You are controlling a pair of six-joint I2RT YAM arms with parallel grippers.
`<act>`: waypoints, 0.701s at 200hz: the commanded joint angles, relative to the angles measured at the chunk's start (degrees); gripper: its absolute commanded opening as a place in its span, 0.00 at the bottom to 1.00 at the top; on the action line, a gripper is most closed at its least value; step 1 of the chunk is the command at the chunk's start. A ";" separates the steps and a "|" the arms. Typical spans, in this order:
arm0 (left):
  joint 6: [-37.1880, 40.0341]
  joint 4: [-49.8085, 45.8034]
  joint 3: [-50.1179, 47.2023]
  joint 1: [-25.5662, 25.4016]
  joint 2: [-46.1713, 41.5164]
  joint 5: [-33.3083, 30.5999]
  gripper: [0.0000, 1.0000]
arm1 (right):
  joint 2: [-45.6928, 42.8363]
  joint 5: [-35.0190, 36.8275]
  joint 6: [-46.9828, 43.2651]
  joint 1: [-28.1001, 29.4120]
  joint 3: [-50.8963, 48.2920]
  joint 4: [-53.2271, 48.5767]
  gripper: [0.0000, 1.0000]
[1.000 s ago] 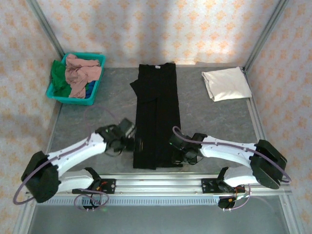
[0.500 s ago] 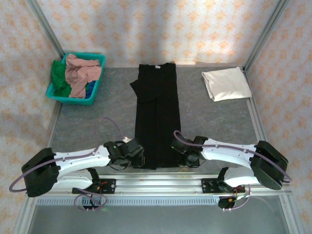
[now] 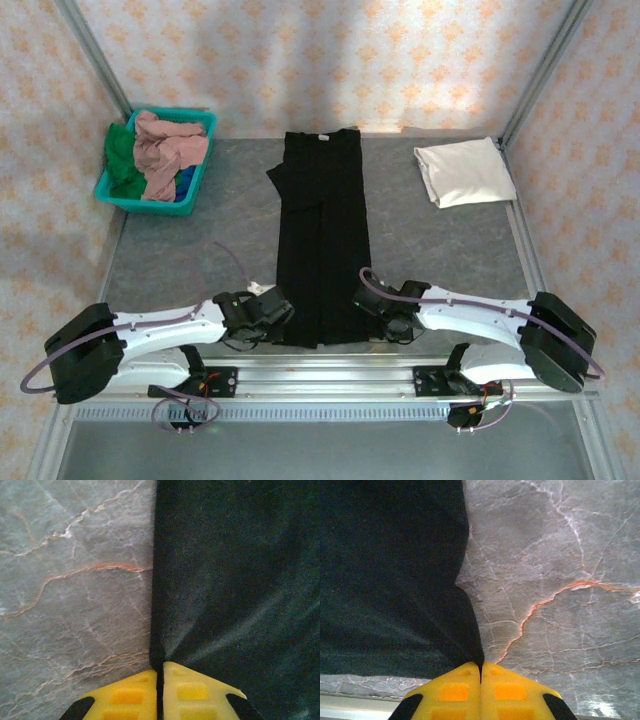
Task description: Fold and stack the t-shirts
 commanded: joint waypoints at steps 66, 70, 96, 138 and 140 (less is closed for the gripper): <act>-6.90 11.34 -6.28 -3.31 -4.28 0.63 0.44 | -0.74 3.08 2.14 0.33 -1.09 4.66 0.38; -7.03 11.39 -6.41 -3.53 -4.04 0.63 0.43 | -0.56 2.61 2.14 0.31 -1.21 5.38 0.39; -7.14 13.01 -6.16 -4.52 -1.40 1.69 0.40 | 0.26 1.21 1.26 0.37 -0.89 7.02 0.39; -7.31 18.21 -5.35 -5.12 2.98 4.18 0.31 | 2.02 0.07 1.22 0.33 -1.64 7.86 0.37; -7.42 18.46 -5.37 -5.26 3.08 4.22 0.31 | 2.01 -0.15 1.19 0.30 -1.70 8.02 0.37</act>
